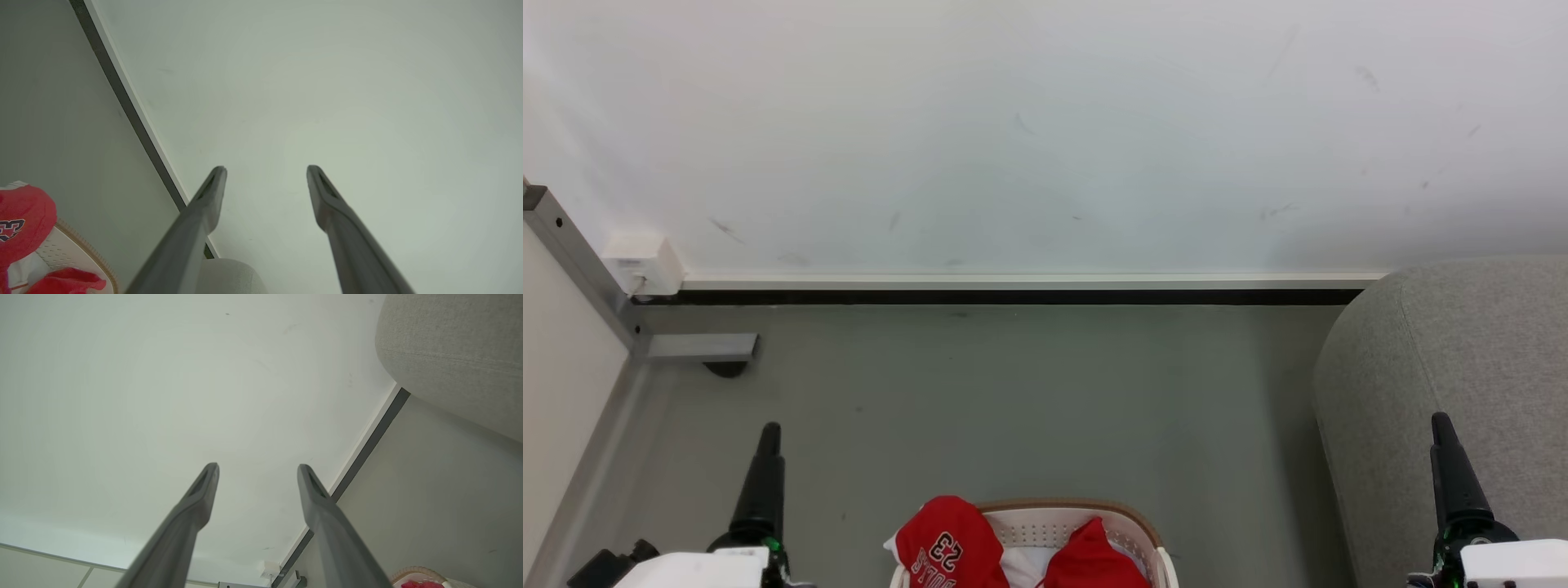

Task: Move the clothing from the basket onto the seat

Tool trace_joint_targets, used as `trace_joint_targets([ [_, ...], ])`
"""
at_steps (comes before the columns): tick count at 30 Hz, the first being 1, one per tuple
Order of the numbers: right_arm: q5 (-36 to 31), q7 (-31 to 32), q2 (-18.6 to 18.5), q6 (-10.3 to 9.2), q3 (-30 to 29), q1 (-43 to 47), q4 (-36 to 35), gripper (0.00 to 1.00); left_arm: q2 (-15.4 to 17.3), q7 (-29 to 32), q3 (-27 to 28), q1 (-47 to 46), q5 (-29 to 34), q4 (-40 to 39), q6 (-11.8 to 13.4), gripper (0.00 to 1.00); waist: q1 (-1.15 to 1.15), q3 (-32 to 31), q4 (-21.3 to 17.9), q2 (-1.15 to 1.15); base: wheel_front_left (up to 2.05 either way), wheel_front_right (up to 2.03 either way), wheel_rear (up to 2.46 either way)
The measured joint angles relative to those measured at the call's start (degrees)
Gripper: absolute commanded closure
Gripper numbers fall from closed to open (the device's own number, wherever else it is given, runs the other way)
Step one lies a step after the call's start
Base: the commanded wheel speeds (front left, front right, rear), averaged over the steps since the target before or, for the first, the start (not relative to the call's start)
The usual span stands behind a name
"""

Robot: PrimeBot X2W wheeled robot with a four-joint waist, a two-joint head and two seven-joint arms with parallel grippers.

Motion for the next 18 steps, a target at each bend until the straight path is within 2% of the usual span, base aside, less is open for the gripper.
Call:
trace_joint_targets([
  [8, -10.5, -1.9, -0.6, 0.0, 1.7, -0.3, -1.2, 0.0, 0.0, -2.0, -0.3, 0.0, 9.4, -1.9, 0.5, 0.0, 0.0, 0.2, -0.2, 0.0, 0.0, 0.0, 0.0],
  [18, -24.6, -4.0, -1.3, 0.0, 3.6, -0.3, -1.9, 0.0, 0.1, -4.1, -1.0, 0.2, 25.6, -4.4, 2.3, 0.0, 0.0, 0.2, -0.7, 0.0, 0.0, 0.0, 0.0],
])
